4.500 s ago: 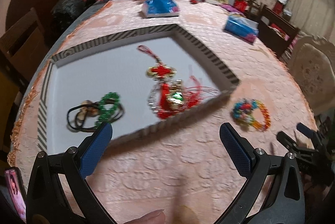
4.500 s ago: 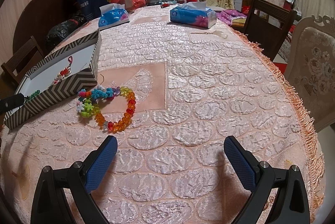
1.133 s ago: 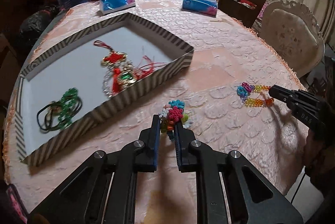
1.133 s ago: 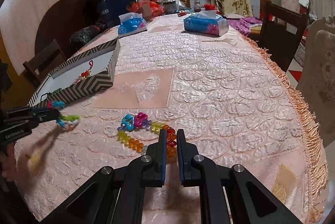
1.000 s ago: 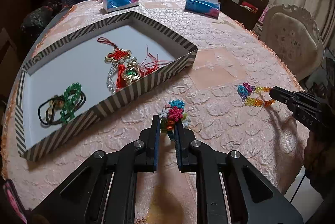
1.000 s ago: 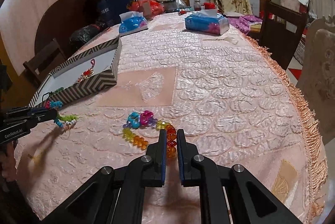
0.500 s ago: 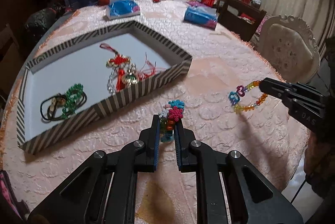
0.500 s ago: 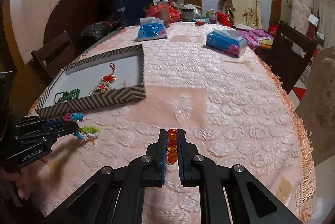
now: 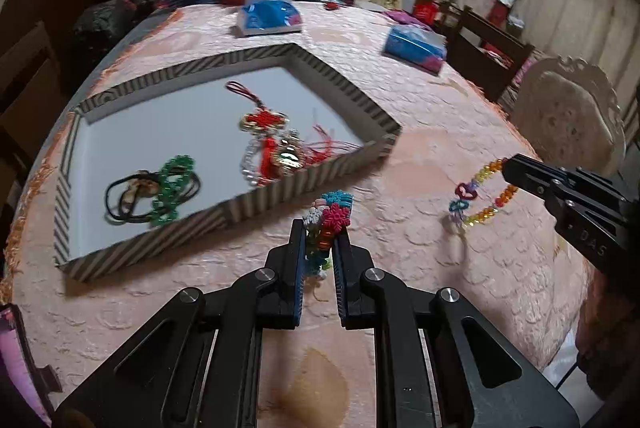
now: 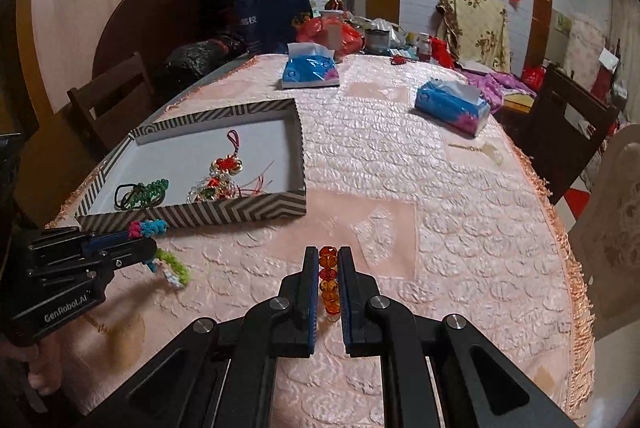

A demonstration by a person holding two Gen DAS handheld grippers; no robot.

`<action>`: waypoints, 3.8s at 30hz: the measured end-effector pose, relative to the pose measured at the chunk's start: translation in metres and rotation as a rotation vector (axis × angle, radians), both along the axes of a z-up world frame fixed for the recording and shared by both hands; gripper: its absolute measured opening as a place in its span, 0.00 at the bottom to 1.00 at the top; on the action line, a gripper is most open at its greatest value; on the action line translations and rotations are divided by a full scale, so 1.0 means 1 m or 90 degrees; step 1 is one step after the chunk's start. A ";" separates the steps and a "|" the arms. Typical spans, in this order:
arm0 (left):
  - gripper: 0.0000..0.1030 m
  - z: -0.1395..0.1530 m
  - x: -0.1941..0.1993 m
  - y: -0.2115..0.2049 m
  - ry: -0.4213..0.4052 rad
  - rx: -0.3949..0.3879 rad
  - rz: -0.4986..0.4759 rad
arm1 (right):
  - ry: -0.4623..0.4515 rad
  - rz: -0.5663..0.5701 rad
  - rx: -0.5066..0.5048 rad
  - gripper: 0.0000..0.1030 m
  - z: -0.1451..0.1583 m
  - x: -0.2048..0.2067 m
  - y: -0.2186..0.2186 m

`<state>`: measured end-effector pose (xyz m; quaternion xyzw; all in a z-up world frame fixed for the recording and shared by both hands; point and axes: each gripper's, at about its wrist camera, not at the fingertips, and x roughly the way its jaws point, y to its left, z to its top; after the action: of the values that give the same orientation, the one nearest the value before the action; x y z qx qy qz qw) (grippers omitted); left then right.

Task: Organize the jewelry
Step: 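Lift and carry the colourful bead bracelet over the striped tray with both tools, then lower the bracelet into the tray and open both tools, then lift both tools up out of the striped tray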

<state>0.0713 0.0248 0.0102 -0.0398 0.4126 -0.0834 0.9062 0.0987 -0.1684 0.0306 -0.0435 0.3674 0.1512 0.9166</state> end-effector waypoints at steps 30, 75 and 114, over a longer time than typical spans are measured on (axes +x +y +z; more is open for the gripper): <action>0.11 0.065 0.044 0.066 -0.050 -0.003 0.106 | -0.057 0.045 0.026 0.08 0.055 0.036 0.040; 0.11 -0.027 0.085 0.105 0.099 0.015 0.195 | 0.110 0.107 0.052 0.08 -0.033 0.113 0.126; 0.85 -0.037 0.077 0.103 0.120 0.035 0.217 | 0.048 0.080 0.021 0.41 -0.012 0.087 0.120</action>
<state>0.1479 0.1275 -0.0267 -0.0922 0.4848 0.0868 0.8654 0.1857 -0.0480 0.0184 -0.0460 0.3960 0.2162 0.8912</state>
